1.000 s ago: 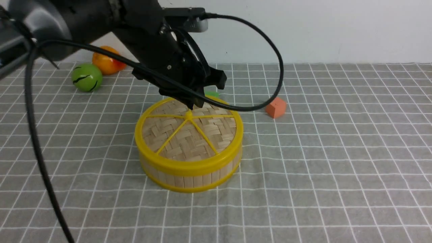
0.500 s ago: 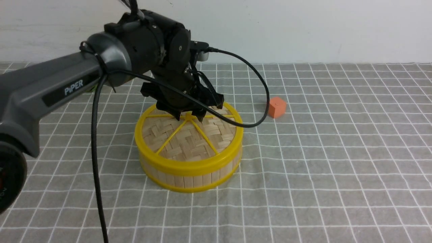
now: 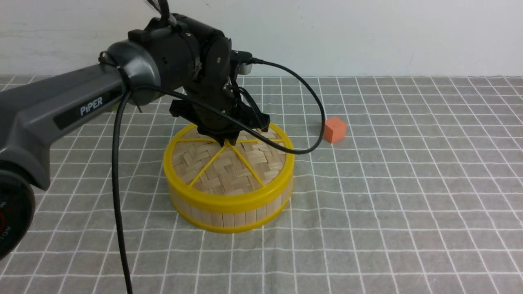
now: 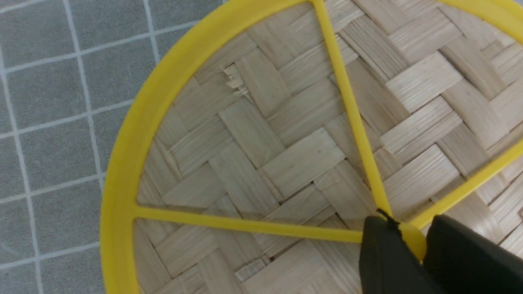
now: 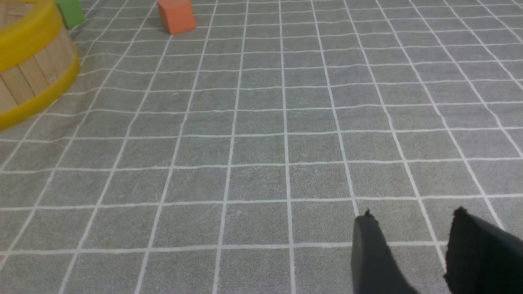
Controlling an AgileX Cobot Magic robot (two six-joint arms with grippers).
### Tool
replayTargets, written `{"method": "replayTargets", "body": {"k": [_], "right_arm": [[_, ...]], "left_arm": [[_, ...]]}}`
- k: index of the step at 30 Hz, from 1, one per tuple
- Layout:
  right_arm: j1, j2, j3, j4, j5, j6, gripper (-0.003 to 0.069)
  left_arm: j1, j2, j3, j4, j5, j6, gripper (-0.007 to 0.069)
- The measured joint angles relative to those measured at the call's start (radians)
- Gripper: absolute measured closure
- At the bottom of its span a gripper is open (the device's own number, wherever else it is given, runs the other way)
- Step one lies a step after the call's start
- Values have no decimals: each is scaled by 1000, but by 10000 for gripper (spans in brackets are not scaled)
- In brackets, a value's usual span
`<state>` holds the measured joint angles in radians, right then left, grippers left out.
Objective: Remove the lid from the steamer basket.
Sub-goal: Use the left arm to lift the lid of the steamer, then use the left arm to place the steamer lid on the table
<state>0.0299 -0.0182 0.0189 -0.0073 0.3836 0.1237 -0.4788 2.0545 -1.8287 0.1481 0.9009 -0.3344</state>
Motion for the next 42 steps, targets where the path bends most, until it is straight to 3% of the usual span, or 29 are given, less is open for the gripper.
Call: {"method": "replayTargets", "body": {"k": [12, 28, 33, 38, 42], "right_arm": [[0, 0, 0, 0, 0, 0, 417], [0, 0, 0, 0, 0, 0, 417], [0, 0, 0, 0, 0, 0, 417], [0, 0, 0, 0, 0, 0, 417], [0, 0, 0, 0, 0, 0, 417]], "left_arm": [[0, 0, -5, 5, 4, -120, 522], [0, -60, -91, 22, 60, -91, 522], [0, -107, -95, 77, 66, -98, 522], [83, -209, -104, 159, 122, -123, 522], [232, -291, -36, 159, 160, -127, 522]]}}
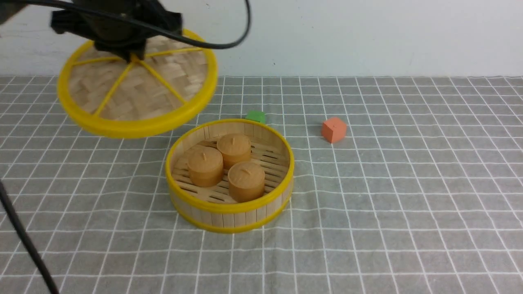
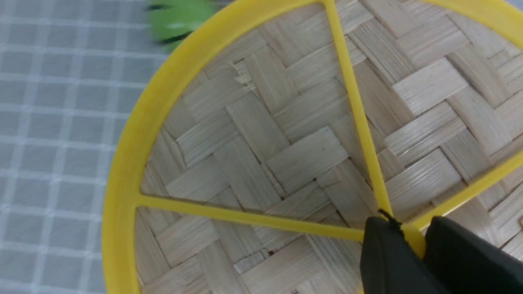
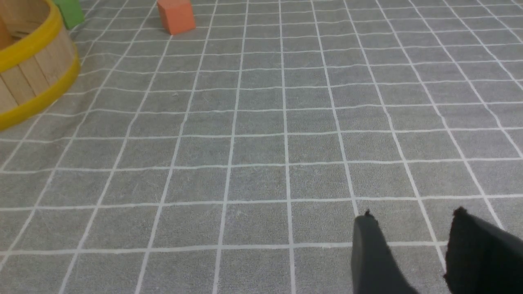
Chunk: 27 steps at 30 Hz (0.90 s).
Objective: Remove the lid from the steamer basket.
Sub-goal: Use the left arm to place the steamer lid on the table
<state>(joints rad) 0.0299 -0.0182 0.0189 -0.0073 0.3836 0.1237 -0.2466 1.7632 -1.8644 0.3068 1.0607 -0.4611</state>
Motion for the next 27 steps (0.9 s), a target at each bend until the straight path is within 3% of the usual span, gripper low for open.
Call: {"method": "replayTargets", "body": {"k": [6, 12, 19, 22, 27], "right_arm": [[0, 0, 0, 0, 0, 0, 417], [0, 0, 0, 0, 0, 0, 417], [0, 0, 0, 0, 0, 0, 417], [0, 0, 0, 0, 0, 0, 417], [0, 0, 0, 0, 0, 0, 417]], "left_arm": [[134, -75, 228, -48, -90, -6, 522], [138, -30, 425, -82, -269, -23, 522], [138, 85, 451, 0, -333, -112, 526], [137, 112, 450, 68, -359, -145, 635], [138, 132, 451, 103, -349, -167, 637]]}}
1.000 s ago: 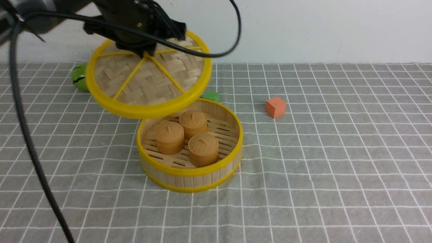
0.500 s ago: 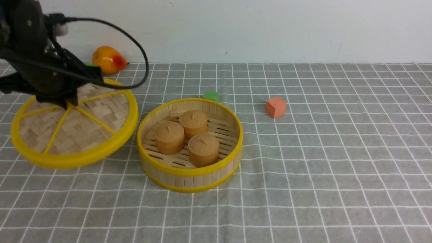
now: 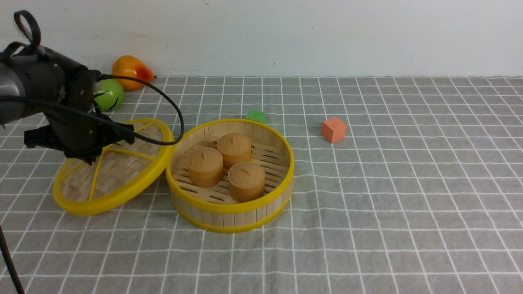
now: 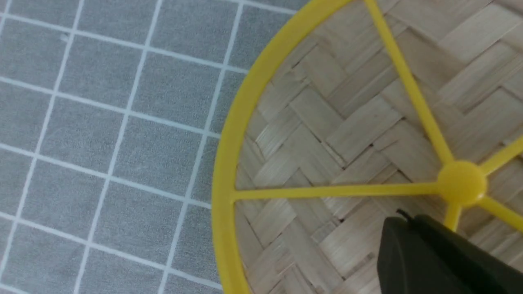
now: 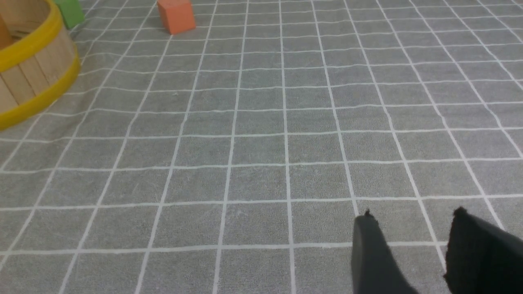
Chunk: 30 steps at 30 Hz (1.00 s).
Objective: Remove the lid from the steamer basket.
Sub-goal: Use the left arm to place the steamer lid on the table
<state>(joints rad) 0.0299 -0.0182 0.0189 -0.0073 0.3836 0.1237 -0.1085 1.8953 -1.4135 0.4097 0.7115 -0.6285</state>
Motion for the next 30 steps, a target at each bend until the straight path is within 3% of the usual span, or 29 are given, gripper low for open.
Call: {"method": "replayTargets", "body": {"k": [8, 18, 26, 30], "right_arm": [[0, 0, 0, 1, 0, 0, 417], [0, 0, 0, 0, 0, 0, 417], [0, 0, 0, 0, 0, 0, 417], [0, 0, 0, 0, 0, 0, 417]], "left_arm": [[0, -1, -20, 25, 26, -19, 637], [0, -1, -96, -67, 20, -26, 627], [0, 13, -107, -85, -5, -25, 382], [0, 51, -107, -95, -4, -25, 333]]}}
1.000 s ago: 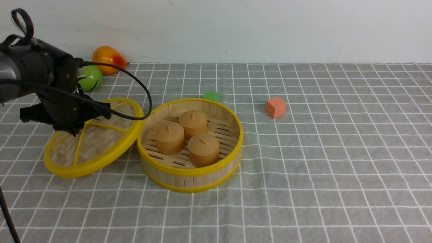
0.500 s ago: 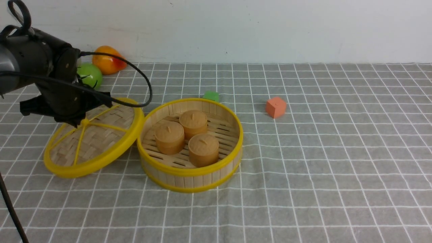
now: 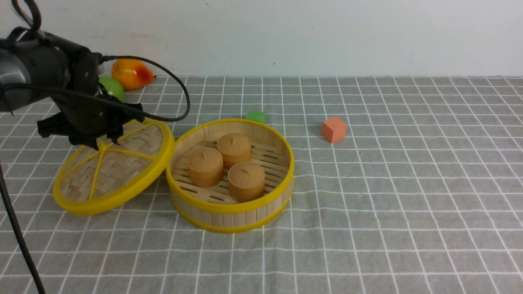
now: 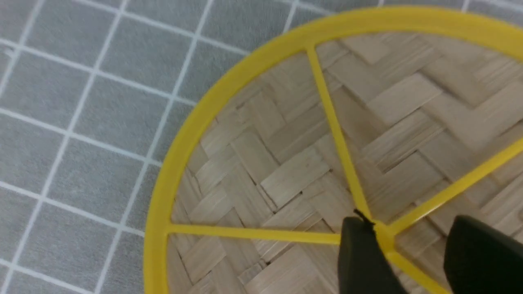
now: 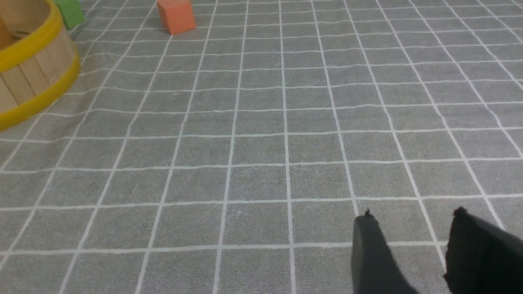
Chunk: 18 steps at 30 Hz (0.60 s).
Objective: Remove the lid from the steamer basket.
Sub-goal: Use the left arm to place the steamer lid on the table
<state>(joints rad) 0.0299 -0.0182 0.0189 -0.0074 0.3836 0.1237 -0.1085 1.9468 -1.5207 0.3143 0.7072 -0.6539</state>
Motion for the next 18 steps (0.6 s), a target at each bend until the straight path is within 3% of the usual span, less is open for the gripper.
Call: {"method": "replayTargets", "body": {"k": [6, 13, 18], "right_arm": [[0, 0, 0, 1, 0, 0, 417], [0, 0, 0, 1, 0, 0, 417], [0, 0, 0, 0, 0, 0, 417]], "left_arm": [[0, 7, 0, 11, -7, -17, 348], [0, 8, -1, 37, -7, -23, 529], [0, 8, -2, 58, -7, -23, 536]]}}
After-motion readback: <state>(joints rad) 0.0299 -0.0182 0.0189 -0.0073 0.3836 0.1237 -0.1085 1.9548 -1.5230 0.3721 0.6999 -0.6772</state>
